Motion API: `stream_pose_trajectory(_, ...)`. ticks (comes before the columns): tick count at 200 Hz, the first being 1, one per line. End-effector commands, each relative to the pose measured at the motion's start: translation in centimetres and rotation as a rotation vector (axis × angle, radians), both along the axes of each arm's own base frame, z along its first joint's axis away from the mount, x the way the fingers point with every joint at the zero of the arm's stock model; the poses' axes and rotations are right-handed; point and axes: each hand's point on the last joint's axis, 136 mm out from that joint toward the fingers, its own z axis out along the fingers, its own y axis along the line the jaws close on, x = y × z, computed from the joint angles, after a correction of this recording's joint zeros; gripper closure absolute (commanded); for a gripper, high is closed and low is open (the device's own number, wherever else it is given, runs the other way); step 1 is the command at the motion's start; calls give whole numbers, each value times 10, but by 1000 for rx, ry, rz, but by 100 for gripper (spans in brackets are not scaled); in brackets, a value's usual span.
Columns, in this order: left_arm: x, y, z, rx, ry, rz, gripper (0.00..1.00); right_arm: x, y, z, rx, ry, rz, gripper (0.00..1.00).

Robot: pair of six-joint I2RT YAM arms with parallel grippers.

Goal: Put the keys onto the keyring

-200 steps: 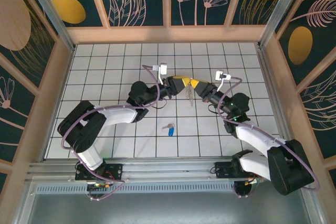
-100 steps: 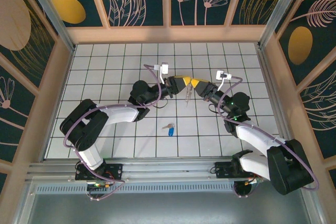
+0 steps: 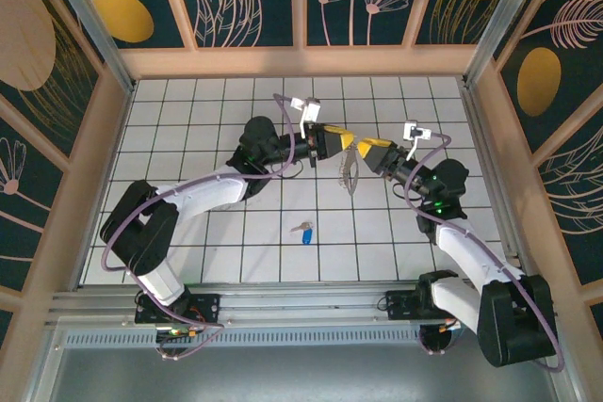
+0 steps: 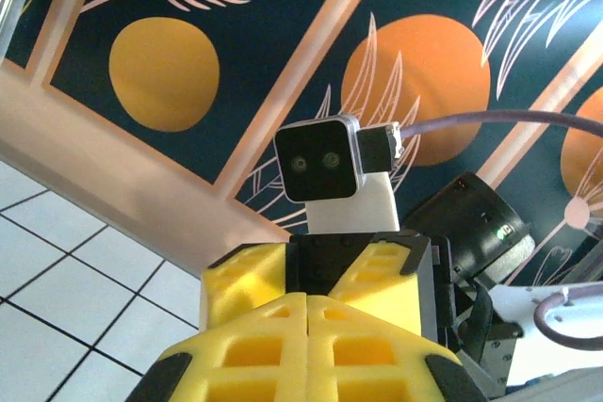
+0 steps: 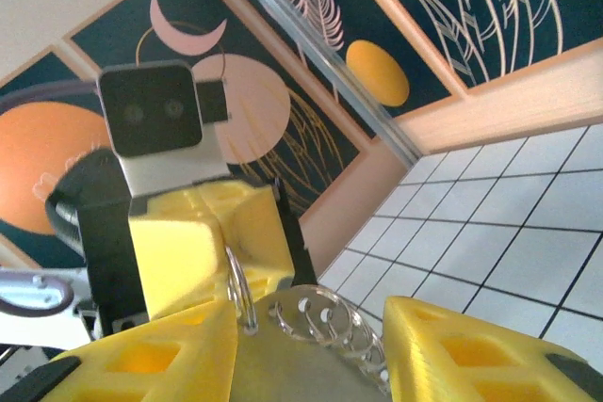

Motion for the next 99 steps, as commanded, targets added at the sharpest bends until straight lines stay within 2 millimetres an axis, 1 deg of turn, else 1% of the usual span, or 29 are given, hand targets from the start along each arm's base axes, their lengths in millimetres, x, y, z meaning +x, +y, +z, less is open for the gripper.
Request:
stream_pose_trajectory(1,-11,3,7,67,-85,-86,100,-14,5,16,-49,-96,75,56)
stream_pose_trajectory(40,-13,4,5,110,-106,-130,100,-21,7,17,-78,-124,108,57)
stream_pose_trajectory(59,-14,3,4,121,-107,-157,100,-20,8,15,-83,-121,111,59)
stream_pose_trajectory(75,-15,3,2,129,-105,-170,100,-19,8,14,-81,-115,114,63)
stream_pose_trajectory(99,-14,1,0,133,-101,-177,100,-17,9,13,-75,-107,125,72)
